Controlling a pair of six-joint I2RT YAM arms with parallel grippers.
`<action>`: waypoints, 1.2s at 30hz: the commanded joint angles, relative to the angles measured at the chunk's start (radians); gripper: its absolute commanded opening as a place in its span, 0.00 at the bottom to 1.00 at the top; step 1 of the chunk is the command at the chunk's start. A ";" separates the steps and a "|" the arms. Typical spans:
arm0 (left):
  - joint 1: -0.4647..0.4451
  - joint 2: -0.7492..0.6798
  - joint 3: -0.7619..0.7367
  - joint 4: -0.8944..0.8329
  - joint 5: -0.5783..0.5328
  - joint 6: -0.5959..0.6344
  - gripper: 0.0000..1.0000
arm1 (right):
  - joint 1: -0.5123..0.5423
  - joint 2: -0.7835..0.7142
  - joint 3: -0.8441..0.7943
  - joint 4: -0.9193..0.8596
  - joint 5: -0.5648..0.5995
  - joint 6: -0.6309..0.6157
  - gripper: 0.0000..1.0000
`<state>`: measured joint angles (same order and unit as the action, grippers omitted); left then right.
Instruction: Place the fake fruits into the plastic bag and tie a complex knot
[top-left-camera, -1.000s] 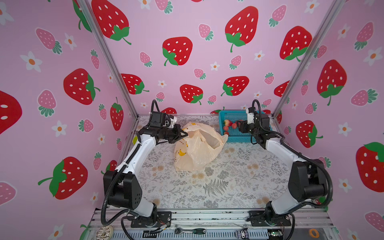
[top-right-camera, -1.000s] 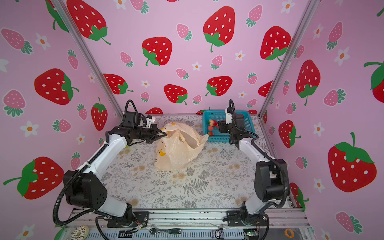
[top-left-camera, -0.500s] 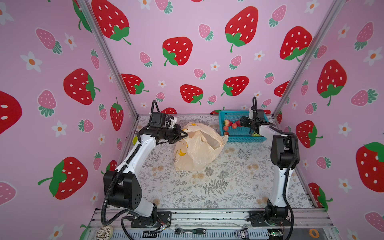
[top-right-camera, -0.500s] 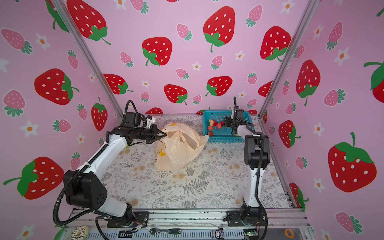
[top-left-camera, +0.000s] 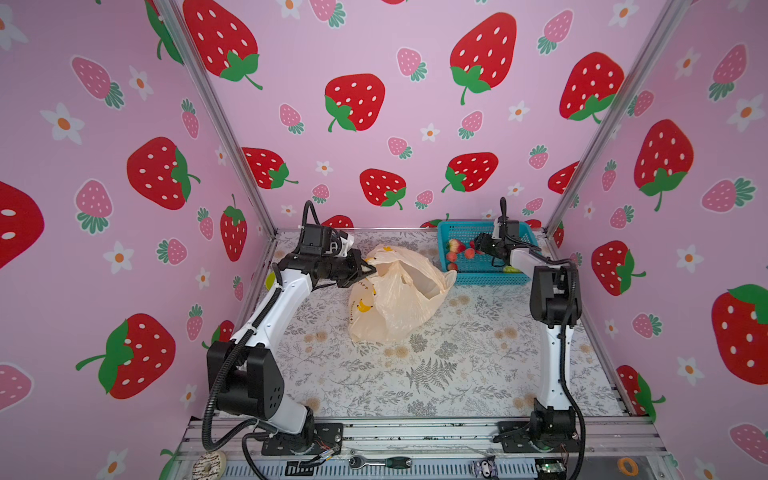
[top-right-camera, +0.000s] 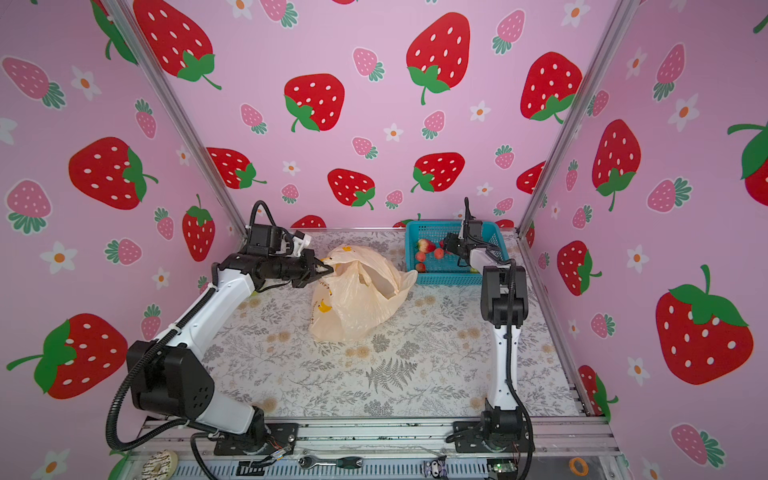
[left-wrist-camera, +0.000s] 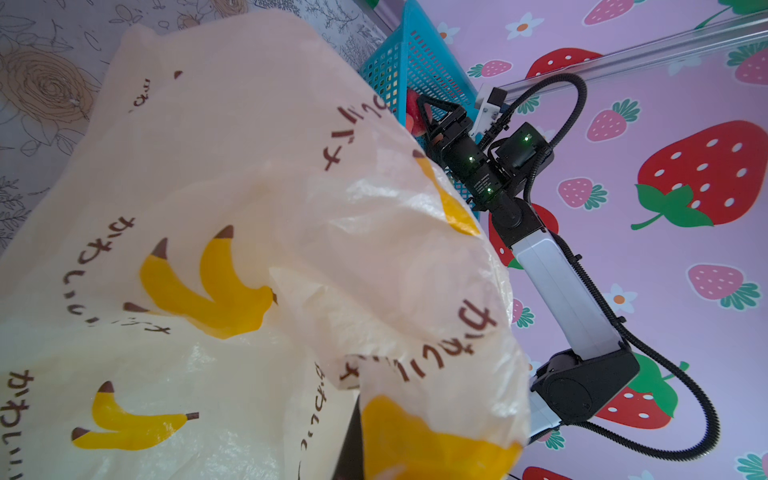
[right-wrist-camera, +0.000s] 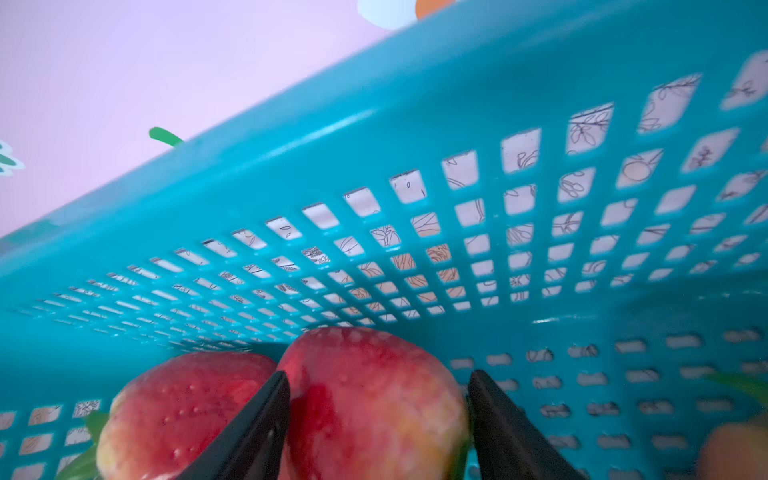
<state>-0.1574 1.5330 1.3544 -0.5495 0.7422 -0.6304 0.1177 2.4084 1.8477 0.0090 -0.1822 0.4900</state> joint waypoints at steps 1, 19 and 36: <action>0.000 -0.011 -0.003 0.008 0.018 -0.003 0.00 | -0.004 0.026 0.031 -0.018 -0.012 0.022 0.68; -0.001 -0.003 -0.004 0.009 0.022 -0.005 0.00 | -0.002 -0.016 -0.001 0.037 -0.106 -0.006 0.46; -0.001 -0.010 -0.006 0.010 0.025 -0.006 0.00 | -0.011 -0.337 -0.300 0.179 -0.189 -0.011 0.23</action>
<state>-0.1574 1.5330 1.3540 -0.5495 0.7448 -0.6331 0.1127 2.1490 1.6009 0.1459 -0.3340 0.4816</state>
